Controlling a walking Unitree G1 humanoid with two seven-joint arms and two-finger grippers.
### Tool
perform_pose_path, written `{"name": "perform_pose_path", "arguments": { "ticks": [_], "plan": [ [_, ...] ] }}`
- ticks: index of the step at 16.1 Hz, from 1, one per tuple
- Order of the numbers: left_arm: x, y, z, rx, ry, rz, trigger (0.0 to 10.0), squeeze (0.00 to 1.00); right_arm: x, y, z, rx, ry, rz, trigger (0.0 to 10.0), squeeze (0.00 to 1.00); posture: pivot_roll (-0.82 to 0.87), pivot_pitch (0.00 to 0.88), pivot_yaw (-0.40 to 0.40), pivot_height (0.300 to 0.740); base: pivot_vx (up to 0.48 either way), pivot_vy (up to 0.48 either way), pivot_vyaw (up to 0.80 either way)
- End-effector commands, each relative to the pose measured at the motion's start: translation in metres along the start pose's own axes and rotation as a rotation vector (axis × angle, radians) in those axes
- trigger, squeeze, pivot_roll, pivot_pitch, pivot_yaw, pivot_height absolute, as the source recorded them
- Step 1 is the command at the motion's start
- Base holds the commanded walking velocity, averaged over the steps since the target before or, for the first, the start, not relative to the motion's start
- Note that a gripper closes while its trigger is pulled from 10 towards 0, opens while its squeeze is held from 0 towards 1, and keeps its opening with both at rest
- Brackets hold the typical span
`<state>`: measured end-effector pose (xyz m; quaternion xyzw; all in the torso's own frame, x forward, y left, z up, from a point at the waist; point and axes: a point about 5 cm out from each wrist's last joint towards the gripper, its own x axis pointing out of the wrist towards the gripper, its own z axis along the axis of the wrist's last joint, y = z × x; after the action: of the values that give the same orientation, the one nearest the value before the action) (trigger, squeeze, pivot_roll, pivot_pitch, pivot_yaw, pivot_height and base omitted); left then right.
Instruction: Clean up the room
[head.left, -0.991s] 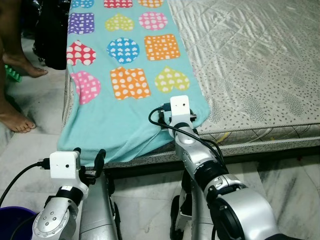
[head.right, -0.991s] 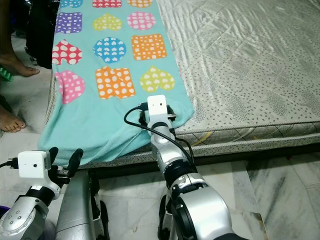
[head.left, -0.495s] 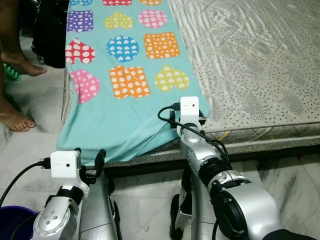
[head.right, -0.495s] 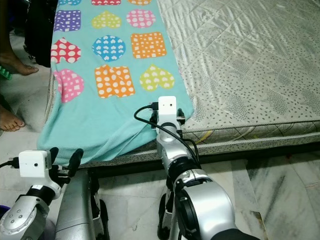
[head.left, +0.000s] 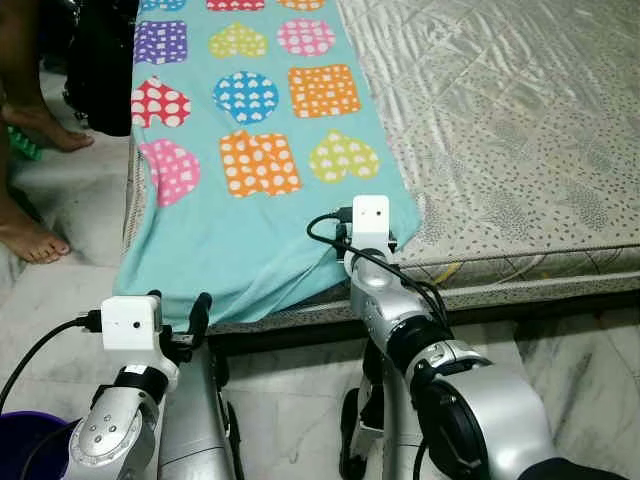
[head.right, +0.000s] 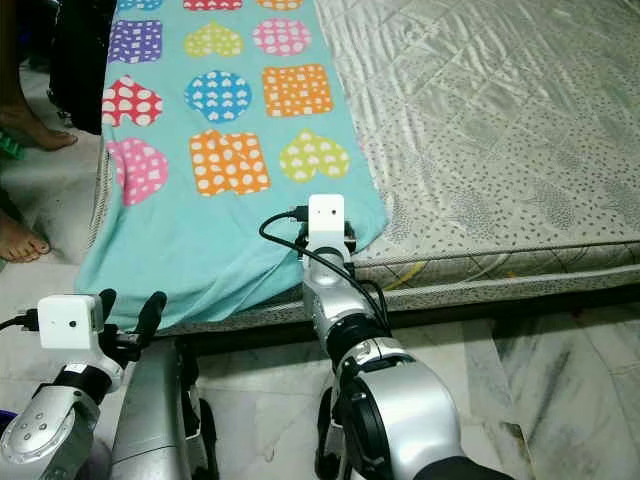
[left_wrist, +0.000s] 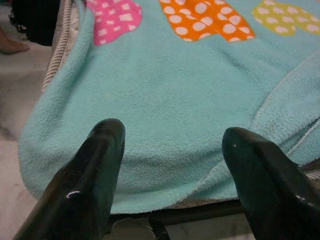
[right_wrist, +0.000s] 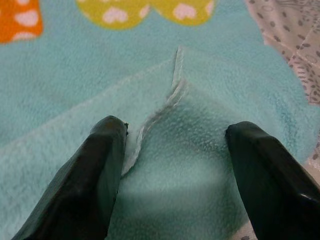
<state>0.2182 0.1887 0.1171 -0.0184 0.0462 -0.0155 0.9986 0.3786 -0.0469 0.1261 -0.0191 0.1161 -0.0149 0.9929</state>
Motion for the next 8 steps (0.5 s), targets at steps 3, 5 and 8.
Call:
{"name": "perform_pose_path", "arguments": {
  "ticks": [3,5,8],
  "plan": [
    [-0.0016,0.0001,-0.0089,0.001,0.044,0.010,10.0,0.00,-0.0028,0.0098,-0.0016,0.026,0.026,0.004,10.0,0.00,0.12,0.311,-0.079,0.540,0.000,0.000,0.00],
    [-0.0019,-0.0003,-0.0088,0.002,0.044,0.013,10.0,0.00,-0.0027,0.0096,-0.0011,0.038,0.026,0.003,10.0,0.00,0.13,0.309,-0.082,0.540,0.000,0.000,0.00],
    [-0.0030,-0.0007,-0.0094,-0.001,0.046,0.016,10.0,0.00,-0.0010,0.0024,-0.0028,0.033,0.022,-0.014,0.0,0.00,0.13,0.305,-0.084,0.540,0.000,0.000,0.00]
  ]
}}
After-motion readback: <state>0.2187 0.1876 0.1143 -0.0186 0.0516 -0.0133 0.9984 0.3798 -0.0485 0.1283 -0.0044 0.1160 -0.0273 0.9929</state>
